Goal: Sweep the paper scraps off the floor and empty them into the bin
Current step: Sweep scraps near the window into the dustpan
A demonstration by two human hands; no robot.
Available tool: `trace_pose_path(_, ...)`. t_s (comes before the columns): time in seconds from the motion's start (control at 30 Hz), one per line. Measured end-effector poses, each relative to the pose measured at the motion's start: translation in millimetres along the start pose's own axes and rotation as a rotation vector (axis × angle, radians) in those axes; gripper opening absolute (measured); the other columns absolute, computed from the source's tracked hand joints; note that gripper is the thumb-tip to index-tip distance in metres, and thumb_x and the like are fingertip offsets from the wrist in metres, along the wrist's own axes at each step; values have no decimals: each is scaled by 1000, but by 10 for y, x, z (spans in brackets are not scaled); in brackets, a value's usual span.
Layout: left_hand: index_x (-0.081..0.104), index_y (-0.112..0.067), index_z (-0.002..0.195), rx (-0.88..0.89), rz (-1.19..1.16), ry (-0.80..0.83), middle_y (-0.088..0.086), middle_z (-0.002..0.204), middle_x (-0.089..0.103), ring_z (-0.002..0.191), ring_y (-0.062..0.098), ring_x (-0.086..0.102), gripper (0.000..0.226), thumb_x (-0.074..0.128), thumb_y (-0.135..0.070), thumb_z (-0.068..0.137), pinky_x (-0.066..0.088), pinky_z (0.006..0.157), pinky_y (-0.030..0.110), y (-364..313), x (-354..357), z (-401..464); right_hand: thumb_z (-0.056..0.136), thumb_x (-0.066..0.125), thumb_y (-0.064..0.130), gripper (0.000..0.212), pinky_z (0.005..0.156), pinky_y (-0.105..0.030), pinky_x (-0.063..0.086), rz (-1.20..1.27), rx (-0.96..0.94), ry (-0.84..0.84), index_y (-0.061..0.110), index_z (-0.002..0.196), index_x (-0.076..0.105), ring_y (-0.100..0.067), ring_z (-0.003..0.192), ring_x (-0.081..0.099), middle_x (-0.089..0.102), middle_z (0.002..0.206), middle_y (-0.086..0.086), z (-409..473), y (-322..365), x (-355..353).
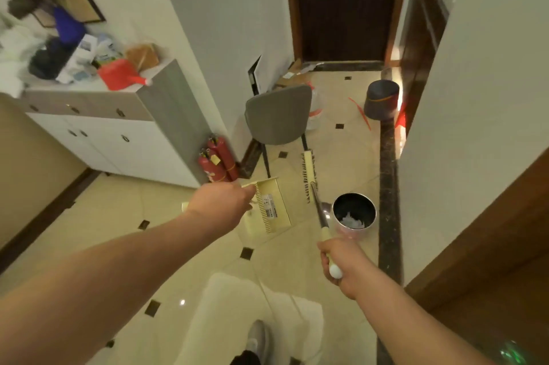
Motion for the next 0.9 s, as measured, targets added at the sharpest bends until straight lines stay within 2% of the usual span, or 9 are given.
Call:
trace_pose_path(0.1, 53, -28, 114, -105, -69, 76, -6, 78, 56, 67, 21, 59, 27, 49, -50, 101, 49, 51, 31, 245, 397, -411, 89, 59, -1, 8, 42, -15, 40, -26, 91, -14, 7, 87, 61, -9, 38, 46, 54, 63, -6, 50, -424, 89)
trace_pose_path(0.2, 55, -32, 119, -149, -125, 131, -8, 81, 60, 70, 20, 63, 28, 50, -51, 100, 53, 53, 31, 355, 840, -817, 87, 60, -2, 12, 42, -16, 43, -42, 170, -33, 4, 96, 64, -8, 36, 49, 58, 68, -8, 64, -926, 95)
trace_pose_path(0.3, 55, -34, 124, -176, -162, 190, -8, 86, 62, 78, 21, 65, 29, 49, -49, 100, 43, 52, 28, 360, 1231, -1203, 90, 59, -1, 11, 46, -20, 44, -75, 224, -99, 2, 97, 65, -12, 45, 53, 60, 71, -11, -36, -1392, 68)
trace_pose_path(0.43, 54, -33, 125, -180, -224, 273, -6, 85, 59, 80, 22, 64, 28, 47, -47, 101, 43, 57, 29, 268, 1734, -1688, 95, 55, 2, 11, 53, -30, 42, -252, 255, -192, -1, 87, 61, -22, 58, 52, 55, 67, -13, -149, -1954, -100)
trace_pose_path(0.53, 55, -34, 122, -157, -284, 286, -5, 94, 66, 88, 23, 67, 26, 47, -47, 101, 45, 60, 30, 171, 2100, -2181, 95, 50, 1, 4, 43, -25, 44, -380, 248, -282, 0, 96, 54, -22, 58, 51, 53, 74, -13, -225, -2393, -232)
trace_pose_path(0.6, 54, -33, 120, -146, -313, 278, -4, 94, 66, 88, 24, 67, 25, 48, -47, 101, 45, 61, 31, 133, 2294, -2507, 98, 47, 1, 9, 38, -21, 41, -429, 292, -349, -2, 103, 54, -24, 61, 49, 49, 78, -17, -329, -2656, -276)
trace_pose_path(0.67, 53, -30, 120, -133, -336, 293, -3, 92, 65, 86, 25, 66, 25, 47, -47, 101, 45, 61, 31, 121, 2537, -2975, 100, 44, 1, 9, 41, -29, 41, -455, 341, -388, -1, 104, 52, -24, 63, 46, 47, 79, -17, -509, -3023, -150)
trace_pose_path(0.77, 51, -29, 123, -109, -391, 301, -2, 91, 63, 81, 24, 66, 29, 45, -48, 102, 49, 60, 32, 110, 2842, -3655, 99, 46, -2, 7, 30, -19, 42, -348, 420, -383, 1, 95, 51, -22, 63, 48, 49, 80, -17, -831, -3685, 177)
trace_pose_path(0.9, 50, -32, 127, -113, -447, 316, -3, 92, 65, 81, 24, 66, 31, 45, -49, 101, 50, 61, 32, 167, 3117, -4284, 96, 52, 2, 4, 46, -26, 49, -356, 466, -289, 4, 99, 55, -19, 64, 55, 58, 84, -15, -1284, -4468, 730)
Point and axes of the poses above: each hand's wrist, its own z-axis towards the middle knuckle, its own x-axis out of the palm, y = z × x, the point moved 8 cm from there along z, towards the middle knuckle
